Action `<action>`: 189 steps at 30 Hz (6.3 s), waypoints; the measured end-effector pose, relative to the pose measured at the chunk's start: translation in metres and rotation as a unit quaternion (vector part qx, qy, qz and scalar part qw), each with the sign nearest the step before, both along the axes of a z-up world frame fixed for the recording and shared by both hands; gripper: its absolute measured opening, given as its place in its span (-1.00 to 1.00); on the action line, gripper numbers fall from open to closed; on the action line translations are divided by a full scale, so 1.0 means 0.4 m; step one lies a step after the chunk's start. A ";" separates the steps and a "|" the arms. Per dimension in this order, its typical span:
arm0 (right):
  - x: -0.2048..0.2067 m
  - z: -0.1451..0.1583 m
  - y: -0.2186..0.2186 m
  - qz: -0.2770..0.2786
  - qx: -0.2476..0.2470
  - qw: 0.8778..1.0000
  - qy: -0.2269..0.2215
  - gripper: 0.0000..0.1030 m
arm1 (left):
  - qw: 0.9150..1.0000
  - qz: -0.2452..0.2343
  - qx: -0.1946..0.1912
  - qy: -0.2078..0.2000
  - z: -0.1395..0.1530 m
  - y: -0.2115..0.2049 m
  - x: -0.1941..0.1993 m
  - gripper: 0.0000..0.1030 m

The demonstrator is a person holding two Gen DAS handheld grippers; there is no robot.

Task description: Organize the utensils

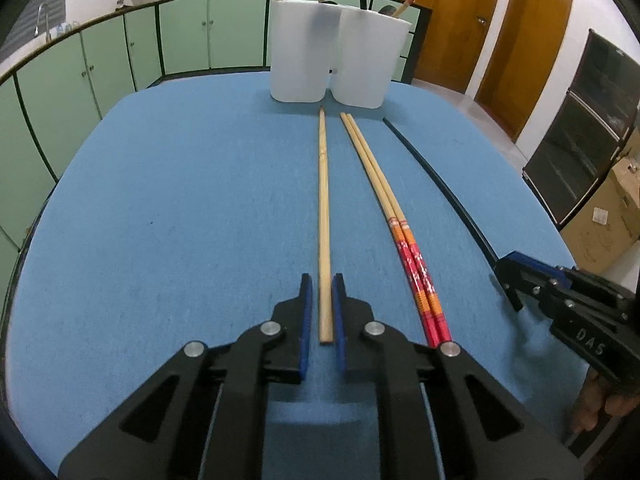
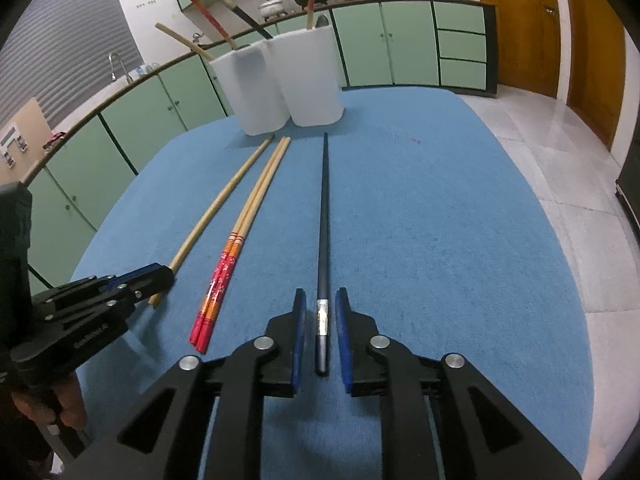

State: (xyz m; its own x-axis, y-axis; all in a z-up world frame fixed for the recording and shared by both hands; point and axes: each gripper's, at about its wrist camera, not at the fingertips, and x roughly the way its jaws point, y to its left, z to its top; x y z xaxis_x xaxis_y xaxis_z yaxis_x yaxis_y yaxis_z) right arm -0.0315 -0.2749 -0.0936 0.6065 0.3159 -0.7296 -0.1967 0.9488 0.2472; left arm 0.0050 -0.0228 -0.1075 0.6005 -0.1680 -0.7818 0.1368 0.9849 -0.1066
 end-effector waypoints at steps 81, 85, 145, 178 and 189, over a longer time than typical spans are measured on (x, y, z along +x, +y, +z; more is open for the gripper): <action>-0.025 0.298 -0.075 0.024 -0.015 0.990 -0.136 -0.88 | 0.987 -0.004 -0.004 -0.158 0.334 0.031 -0.067 -0.89; 0.017 0.359 -0.077 0.030 -0.003 0.987 -0.155 -0.88 | 0.984 -0.004 -0.003 -0.179 0.376 0.026 -0.043 -0.89; 0.423 0.539 0.068 0.074 -0.010 0.973 -0.220 -0.56 | 0.967 0.002 -0.020 -0.253 0.521 0.033 0.324 -0.21; 0.114 0.033 0.149 0.022 -0.007 1.000 -0.010 -0.40 | 0.994 0.049 0.021 -0.096 0.044 0.117 0.025 0.16; 0.126 0.003 0.169 0.019 -0.020 1.000 0.000 -0.44 | 0.994 0.054 0.015 -0.097 0.046 0.121 0.026 0.15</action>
State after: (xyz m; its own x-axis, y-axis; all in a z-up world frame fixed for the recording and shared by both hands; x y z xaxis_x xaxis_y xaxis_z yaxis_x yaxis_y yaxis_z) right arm 0.0188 -0.2072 -0.0922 0.5941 0.3096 -0.7424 -0.2321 0.9497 0.2103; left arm 0.0152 0.0255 -0.0893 0.7540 -0.0731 -0.6528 0.0459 0.9972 -0.0586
